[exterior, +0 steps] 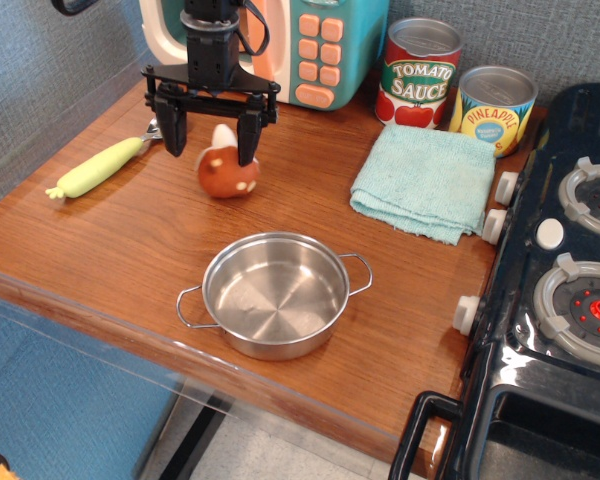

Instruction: Place the mushroom on the napkin.

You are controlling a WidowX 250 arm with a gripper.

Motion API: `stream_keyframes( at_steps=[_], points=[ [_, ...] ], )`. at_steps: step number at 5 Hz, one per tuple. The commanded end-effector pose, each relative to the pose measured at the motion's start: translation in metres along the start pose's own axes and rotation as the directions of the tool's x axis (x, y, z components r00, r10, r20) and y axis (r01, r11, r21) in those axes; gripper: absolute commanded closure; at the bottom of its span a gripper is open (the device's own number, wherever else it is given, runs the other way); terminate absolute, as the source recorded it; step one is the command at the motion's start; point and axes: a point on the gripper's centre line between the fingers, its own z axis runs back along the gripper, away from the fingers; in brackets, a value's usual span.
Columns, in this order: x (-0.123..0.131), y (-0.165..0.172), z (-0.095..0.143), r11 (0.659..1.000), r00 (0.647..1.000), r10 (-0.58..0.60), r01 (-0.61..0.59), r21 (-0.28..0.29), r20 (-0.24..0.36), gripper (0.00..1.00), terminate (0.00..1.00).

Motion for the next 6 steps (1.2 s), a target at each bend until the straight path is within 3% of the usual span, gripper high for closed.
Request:
stream_keyframes(
  at_steps=[1, 2, 3, 4, 6],
  points=[
    [-0.006, -0.004, -0.004, 0.999, 0.999, -0.034, 0.033, 0.011, 0.033, 0.00, 0.00],
    [-0.008, -0.007, -0.015, 0.999, 0.999, -0.043, 0.043, 0.004, 0.028, 0.00, 0.00],
    [-0.009, -0.009, -0.018, 0.999, 0.998, -0.050, 0.050, -0.002, 0.037, 1.00, 0.00],
    [-0.011, -0.014, -0.004, 0.998, 0.995, -0.067, 0.068, -0.013, 0.070, 1.00, 0.00],
    [-0.009, -0.095, 0.039, 0.958, 0.955, -0.247, 0.267, -0.108, 0.163, 1.00, 0.00]
  ],
)
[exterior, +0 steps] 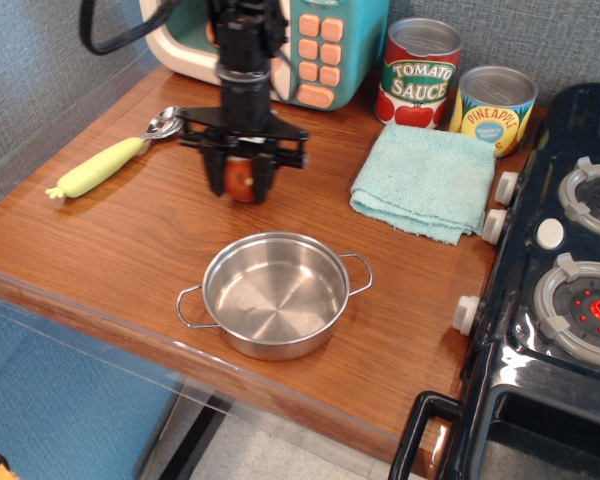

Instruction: Place the mushroom on the napkin.

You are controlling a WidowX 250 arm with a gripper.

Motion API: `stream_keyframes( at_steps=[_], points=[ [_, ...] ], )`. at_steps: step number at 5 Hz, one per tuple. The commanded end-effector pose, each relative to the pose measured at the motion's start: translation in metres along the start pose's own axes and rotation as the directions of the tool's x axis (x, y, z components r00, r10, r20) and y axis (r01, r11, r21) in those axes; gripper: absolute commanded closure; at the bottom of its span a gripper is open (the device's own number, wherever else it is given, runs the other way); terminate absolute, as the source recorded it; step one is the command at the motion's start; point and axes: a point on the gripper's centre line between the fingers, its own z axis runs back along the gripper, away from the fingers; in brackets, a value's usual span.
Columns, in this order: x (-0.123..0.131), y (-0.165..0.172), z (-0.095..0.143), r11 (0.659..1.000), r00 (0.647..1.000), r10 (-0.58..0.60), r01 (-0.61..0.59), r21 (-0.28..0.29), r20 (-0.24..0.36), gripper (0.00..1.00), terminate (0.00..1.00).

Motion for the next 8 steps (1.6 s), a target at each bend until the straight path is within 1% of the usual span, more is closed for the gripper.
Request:
stream_keyframes(
  at_steps=[1, 2, 3, 4, 5, 7, 8],
  points=[
    [0.021, -0.089, 0.051, 0.976, 0.974, -0.189, 0.201, -0.090, 0.126, 1.00, 0.00],
    [0.030, -0.127, 0.047, 0.958, 0.960, -0.255, 0.267, -0.105, 0.114, 1.00, 0.00],
    [0.036, -0.136, 0.041, 0.957, 0.959, -0.263, 0.273, -0.101, 0.103, 1.00, 0.00],
    [0.035, -0.136, 0.037, 0.958, 0.960, -0.262, 0.271, -0.094, 0.100, 0.00, 0.00],
    [0.031, -0.134, 0.049, 0.958, 0.960, -0.258, 0.269, -0.100, 0.111, 0.00, 0.00],
    [0.018, -0.129, 0.080, 0.953, 0.955, -0.257, 0.276, -0.124, 0.148, 0.00, 0.00],
    [0.002, -0.124, 0.104, 0.952, 0.949, -0.261, 0.283, -0.114, 0.179, 0.00, 0.00]
  ],
)
